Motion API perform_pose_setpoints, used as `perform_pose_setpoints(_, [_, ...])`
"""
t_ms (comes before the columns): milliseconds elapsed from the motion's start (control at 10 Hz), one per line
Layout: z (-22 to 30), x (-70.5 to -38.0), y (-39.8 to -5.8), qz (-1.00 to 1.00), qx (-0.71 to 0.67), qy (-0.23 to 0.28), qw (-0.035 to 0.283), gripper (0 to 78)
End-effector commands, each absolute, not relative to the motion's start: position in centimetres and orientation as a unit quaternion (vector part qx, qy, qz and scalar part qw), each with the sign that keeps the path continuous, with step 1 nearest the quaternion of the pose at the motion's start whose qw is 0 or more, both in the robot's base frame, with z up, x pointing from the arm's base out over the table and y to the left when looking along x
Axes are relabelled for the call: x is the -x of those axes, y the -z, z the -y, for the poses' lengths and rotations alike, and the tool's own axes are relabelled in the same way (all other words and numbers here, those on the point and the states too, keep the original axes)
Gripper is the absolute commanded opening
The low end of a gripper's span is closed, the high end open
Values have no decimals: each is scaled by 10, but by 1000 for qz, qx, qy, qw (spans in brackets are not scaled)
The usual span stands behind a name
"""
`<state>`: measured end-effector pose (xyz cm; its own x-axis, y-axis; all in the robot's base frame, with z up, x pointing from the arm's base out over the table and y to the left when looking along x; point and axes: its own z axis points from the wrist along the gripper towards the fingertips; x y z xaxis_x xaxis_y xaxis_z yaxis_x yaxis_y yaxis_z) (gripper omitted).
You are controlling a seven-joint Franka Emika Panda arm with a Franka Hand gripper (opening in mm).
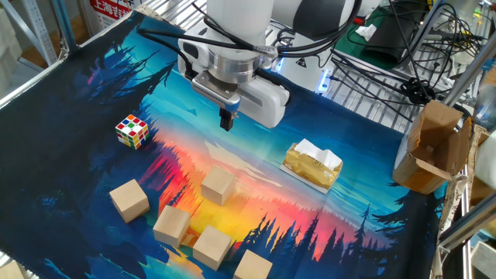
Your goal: Stack the blocks in a vertical line of five
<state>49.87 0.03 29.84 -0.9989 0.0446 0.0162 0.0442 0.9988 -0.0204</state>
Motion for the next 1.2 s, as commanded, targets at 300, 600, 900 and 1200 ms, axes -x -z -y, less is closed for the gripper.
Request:
perform_pose_setpoints(300, [0,-501,-300,1000,19,-7,-1,0])
perform_pose_setpoints(600, [2,-514,-303,1000,23,-8,1,0])
perform_pose_setpoints(900, [9,-531,-307,1000,18,-14,1,0])
perform_pose_setpoints(1200, [25,-546,-311,1000,7,-13,2,0])
